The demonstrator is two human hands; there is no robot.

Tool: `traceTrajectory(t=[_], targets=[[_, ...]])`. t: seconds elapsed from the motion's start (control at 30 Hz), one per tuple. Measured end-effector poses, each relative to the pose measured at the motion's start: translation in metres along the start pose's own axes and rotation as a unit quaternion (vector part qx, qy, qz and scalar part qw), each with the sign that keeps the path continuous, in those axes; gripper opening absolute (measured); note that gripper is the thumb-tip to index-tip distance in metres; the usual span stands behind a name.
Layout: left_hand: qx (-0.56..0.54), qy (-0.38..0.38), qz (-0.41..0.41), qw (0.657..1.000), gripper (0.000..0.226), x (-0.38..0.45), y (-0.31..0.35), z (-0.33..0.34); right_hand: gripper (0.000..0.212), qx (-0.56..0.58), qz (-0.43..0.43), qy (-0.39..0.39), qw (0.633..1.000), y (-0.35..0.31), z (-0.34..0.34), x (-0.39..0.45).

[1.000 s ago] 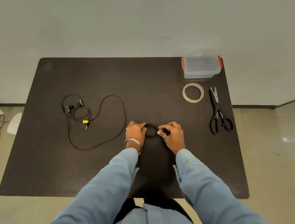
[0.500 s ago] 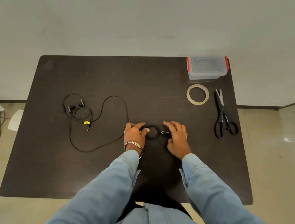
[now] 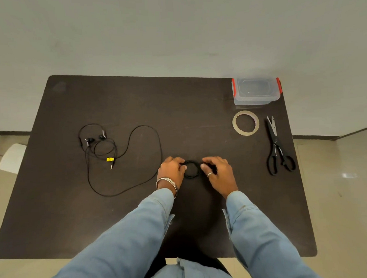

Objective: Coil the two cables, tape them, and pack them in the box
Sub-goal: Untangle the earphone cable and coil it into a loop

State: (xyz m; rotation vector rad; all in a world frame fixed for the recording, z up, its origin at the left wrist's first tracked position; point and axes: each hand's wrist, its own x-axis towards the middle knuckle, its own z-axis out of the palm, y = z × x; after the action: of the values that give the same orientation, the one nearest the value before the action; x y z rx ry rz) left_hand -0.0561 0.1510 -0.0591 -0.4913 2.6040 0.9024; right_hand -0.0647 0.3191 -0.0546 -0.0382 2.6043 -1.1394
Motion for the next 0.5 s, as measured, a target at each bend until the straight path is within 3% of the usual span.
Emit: traceTrajectory(t=[0.2, 0.27, 0.4, 0.5], targets=[[0.072, -0.013, 0.016, 0.997, 0.028, 0.011, 0.006, -0.001, 0.016, -0.102, -0.011, 0.008, 0.995, 0.003, 0.005, 0.003], [0.071, -0.013, 0.022, 0.997, 0.029, 0.012, 0.003, 0.001, 0.017, -0.168, -0.052, 0.004, 0.984, 0.003, 0.003, 0.003], [0.008, 0.025, -0.015, 1.0, 0.025, 0.01, 0.002, 0.006, 0.018, -0.323, -0.104, 0.017, 0.941, -0.001, 0.006, -0.001], [-0.056, 0.053, -0.057, 0.995, 0.019, 0.007, 0.004, 0.008, 0.02, -0.301, -0.04, 0.025, 0.952, -0.011, 0.013, -0.01]])
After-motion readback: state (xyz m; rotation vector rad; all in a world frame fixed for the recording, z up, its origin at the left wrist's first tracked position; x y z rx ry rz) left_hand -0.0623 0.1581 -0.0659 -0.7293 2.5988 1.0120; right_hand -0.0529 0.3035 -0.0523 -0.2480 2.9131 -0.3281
